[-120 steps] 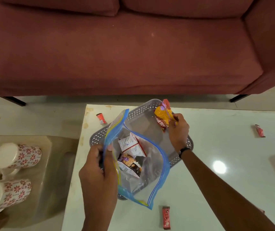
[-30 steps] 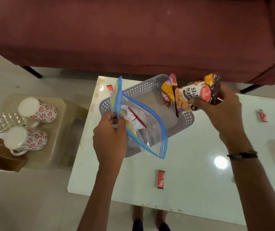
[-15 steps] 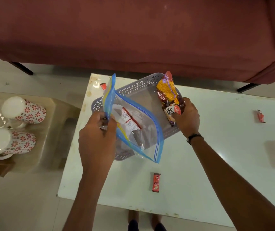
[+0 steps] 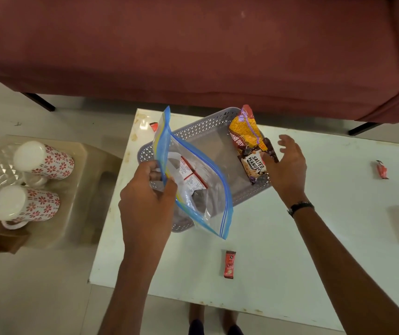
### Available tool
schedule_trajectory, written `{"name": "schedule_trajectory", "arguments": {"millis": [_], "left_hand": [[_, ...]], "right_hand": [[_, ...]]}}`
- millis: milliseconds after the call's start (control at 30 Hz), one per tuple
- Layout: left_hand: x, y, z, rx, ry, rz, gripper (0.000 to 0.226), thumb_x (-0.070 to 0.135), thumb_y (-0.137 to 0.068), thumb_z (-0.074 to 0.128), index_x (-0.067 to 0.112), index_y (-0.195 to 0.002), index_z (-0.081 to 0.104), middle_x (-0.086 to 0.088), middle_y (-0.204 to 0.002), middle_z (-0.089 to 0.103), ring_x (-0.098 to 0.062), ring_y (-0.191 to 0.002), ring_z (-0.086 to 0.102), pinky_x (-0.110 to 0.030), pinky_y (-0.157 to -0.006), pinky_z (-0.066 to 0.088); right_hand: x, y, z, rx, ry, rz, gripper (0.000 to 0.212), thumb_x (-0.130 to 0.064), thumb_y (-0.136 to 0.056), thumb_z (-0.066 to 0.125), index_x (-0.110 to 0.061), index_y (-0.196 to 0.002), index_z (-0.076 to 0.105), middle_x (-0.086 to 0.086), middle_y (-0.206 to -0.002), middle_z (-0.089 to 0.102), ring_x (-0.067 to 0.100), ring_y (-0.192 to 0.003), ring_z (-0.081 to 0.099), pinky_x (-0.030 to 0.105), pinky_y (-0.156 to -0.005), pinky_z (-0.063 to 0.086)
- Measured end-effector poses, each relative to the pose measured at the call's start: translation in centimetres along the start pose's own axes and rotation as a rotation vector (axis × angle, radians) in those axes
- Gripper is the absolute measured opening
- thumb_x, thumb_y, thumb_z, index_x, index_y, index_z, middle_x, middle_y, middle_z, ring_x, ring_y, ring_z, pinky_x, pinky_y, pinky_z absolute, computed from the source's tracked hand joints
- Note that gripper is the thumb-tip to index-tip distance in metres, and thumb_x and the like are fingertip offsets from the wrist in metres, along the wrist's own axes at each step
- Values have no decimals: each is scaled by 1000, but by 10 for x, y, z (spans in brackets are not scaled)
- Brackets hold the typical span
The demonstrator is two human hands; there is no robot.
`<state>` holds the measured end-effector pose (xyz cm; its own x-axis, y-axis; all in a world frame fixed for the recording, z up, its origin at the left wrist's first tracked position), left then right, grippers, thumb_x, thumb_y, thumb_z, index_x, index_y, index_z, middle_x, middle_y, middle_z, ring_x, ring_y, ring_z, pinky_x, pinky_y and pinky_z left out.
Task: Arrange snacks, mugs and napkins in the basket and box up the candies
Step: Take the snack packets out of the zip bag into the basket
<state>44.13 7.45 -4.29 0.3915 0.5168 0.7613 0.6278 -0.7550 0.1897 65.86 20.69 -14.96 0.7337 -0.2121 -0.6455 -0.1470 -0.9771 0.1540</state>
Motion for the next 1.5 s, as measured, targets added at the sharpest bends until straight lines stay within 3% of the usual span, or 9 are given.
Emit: {"name": "schedule_trajectory", "arguments": {"millis": [200, 367, 533, 700, 833, 1067, 1167, 1267, 1500], "left_hand": [[5, 3, -7, -10, -15, 28, 33, 22, -87, 61, 14, -119, 59, -8, -107, 69, -32, -83, 69, -43, -77, 56], [4, 5, -13, 0, -13, 44, 36, 25, -87, 61, 13, -121, 59, -7, -104, 69, -28, -83, 70, -42, -77, 59], [-10, 4, -19, -8, -5, 33, 33, 20, -87, 60, 19, -120, 60, 3, -87, 63, -26, -74, 68, -27, -63, 50], [-24, 2, -23, -19, 5, 29, 33, 13, -86, 59, 22, -118, 59, 1, -91, 67, -15, -62, 66, -22, -59, 47], [-32, -2, -26, -21, 16, 15, 32, 12, -86, 60, 23, -116, 59, 5, -87, 64, -9, -58, 64, -19, -56, 47], [-36, -4, -27, -3, 62, 0, 26, 16, -85, 60, 26, -109, 61, 11, -82, 63, -7, -52, 60, -23, -58, 51], [-34, -8, -28, 3, 96, -12, 23, 18, -87, 59, 23, -109, 61, 7, -84, 66, -11, -57, 63, -30, -61, 55], [-32, -10, -26, -4, 85, -3, 24, 20, -88, 59, 21, -112, 61, 4, -87, 67, -11, -60, 63, -10, -53, 47], [-34, -2, -22, -21, 104, -13, 25, 19, -88, 59, 20, -113, 61, 3, -87, 66, -19, -68, 65, -21, -60, 53]], "right_hand": [[-100, 85, -43, -201, -426, -386, 10, -16, -86, 60, -21, -92, 67, -10, -84, 70, 1, -76, 65, 11, -71, 51], [-135, 104, 29, -646, 194, -467, 27, 2, -88, 48, -5, -110, 61, 11, -95, 66, 30, -97, 61, 30, -74, 43], [-126, 68, 94, -702, 502, -359, 26, 5, -91, 40, 2, -112, 54, 24, -119, 60, 36, -111, 57, 38, -89, 45], [-103, 52, 122, -712, 340, -200, 33, 4, -95, 33, -15, -67, 37, 2, -68, 39, 14, -61, 37, 12, -49, 36], [-102, 60, 124, -635, 341, -393, 34, 2, -98, 29, 10, -128, 43, 28, -122, 54, -2, -65, 31, -14, -55, 25], [-120, 82, 97, -505, 488, -460, 27, -4, -92, 40, -6, -108, 63, 15, -105, 66, 27, -90, 62, 30, -71, 44], [-130, 97, 60, -351, 393, -595, 34, -5, -87, 49, -25, -105, 70, 13, -84, 71, 31, -80, 67, 32, -68, 49], [-129, 102, 30, -415, 348, -687, 27, -5, -91, 45, -14, -105, 67, 13, -84, 71, 32, -79, 67, 39, -71, 53], [-117, 121, -24, -324, 163, -826, 5, -6, -81, 65, -4, -80, 70, 8, -71, 71, 22, -63, 66, 33, -56, 54]]}}
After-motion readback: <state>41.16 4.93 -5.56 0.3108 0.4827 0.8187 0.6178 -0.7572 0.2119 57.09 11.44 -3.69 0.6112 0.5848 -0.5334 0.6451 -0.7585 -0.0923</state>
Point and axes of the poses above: each hand's wrist, its own y-axis away from the middle knuckle, its own z-axis out of the palm, x = y × z, the point moved 2 cm from there along -y, towards the middle knuckle
